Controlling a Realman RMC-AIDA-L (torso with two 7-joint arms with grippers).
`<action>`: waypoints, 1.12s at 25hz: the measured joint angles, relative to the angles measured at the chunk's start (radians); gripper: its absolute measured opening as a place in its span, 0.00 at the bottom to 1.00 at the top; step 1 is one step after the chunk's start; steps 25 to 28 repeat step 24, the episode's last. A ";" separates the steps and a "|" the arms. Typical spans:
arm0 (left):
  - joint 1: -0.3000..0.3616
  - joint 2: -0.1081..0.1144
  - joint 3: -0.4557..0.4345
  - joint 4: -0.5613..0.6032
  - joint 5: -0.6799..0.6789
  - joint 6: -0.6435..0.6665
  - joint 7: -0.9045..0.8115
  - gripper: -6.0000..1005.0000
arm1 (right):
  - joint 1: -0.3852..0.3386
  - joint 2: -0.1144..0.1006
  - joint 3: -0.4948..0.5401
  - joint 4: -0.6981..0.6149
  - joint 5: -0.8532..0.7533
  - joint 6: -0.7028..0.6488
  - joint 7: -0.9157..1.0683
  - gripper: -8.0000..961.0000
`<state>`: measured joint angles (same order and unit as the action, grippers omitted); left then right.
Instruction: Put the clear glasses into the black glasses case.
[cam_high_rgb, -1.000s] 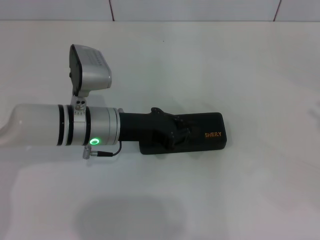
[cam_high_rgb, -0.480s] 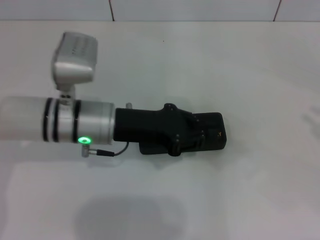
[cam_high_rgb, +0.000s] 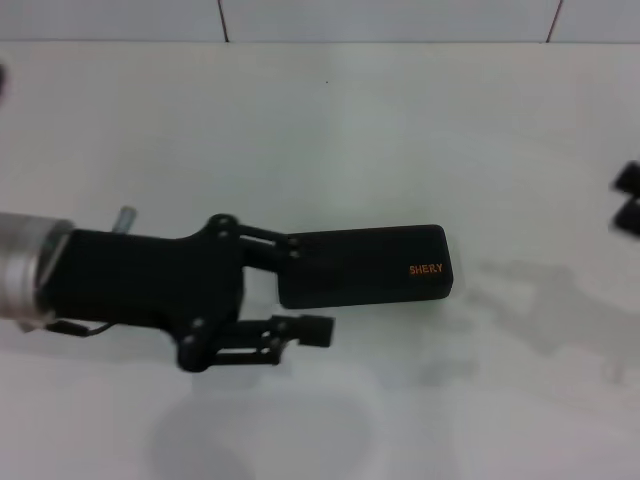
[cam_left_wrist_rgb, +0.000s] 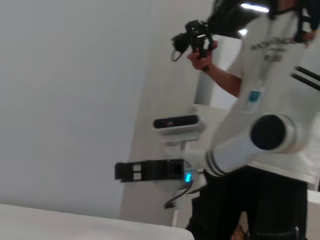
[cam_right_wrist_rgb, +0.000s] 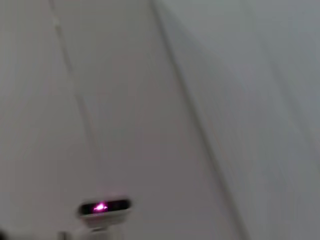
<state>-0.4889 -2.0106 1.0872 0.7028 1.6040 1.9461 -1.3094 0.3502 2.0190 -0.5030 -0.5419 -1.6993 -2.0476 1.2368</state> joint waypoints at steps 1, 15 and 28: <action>0.003 0.010 0.000 -0.004 -0.002 0.014 0.007 0.32 | 0.012 0.002 -0.032 0.023 0.002 -0.002 -0.016 0.40; 0.050 0.056 -0.059 -0.020 -0.007 0.039 0.008 0.75 | 0.143 0.009 -0.264 0.179 0.010 0.027 -0.113 0.66; 0.055 0.049 -0.077 -0.020 -0.003 0.037 0.010 0.75 | 0.182 0.009 -0.318 0.209 0.015 0.052 -0.140 0.69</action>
